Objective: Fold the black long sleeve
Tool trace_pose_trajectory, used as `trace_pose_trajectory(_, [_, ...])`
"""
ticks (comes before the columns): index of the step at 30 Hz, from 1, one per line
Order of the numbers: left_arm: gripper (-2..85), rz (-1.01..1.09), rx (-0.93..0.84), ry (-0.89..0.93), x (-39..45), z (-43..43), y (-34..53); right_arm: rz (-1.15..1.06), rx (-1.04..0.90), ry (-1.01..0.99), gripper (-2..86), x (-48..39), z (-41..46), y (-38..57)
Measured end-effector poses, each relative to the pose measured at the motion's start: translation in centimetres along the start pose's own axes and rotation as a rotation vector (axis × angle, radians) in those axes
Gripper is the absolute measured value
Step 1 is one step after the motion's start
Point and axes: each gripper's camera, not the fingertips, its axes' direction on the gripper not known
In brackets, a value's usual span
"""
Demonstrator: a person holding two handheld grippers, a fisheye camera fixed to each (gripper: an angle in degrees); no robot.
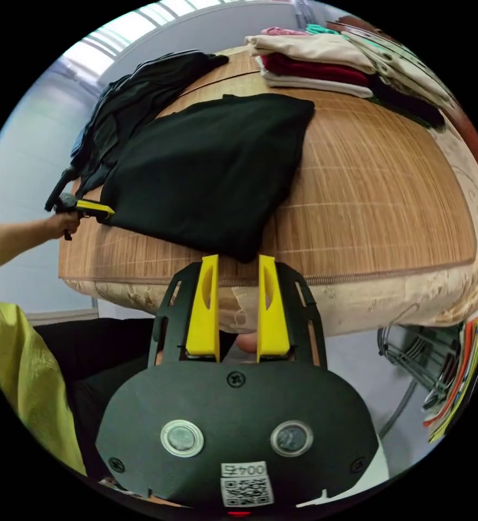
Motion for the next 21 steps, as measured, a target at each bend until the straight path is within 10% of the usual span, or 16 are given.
trace_pose_trajectory(21, [0.2,-0.007,-0.093,-0.095,2.8,-0.4,-5.8,-0.564,-0.301,-0.213,6.3,3.8,2.9,-3.4])
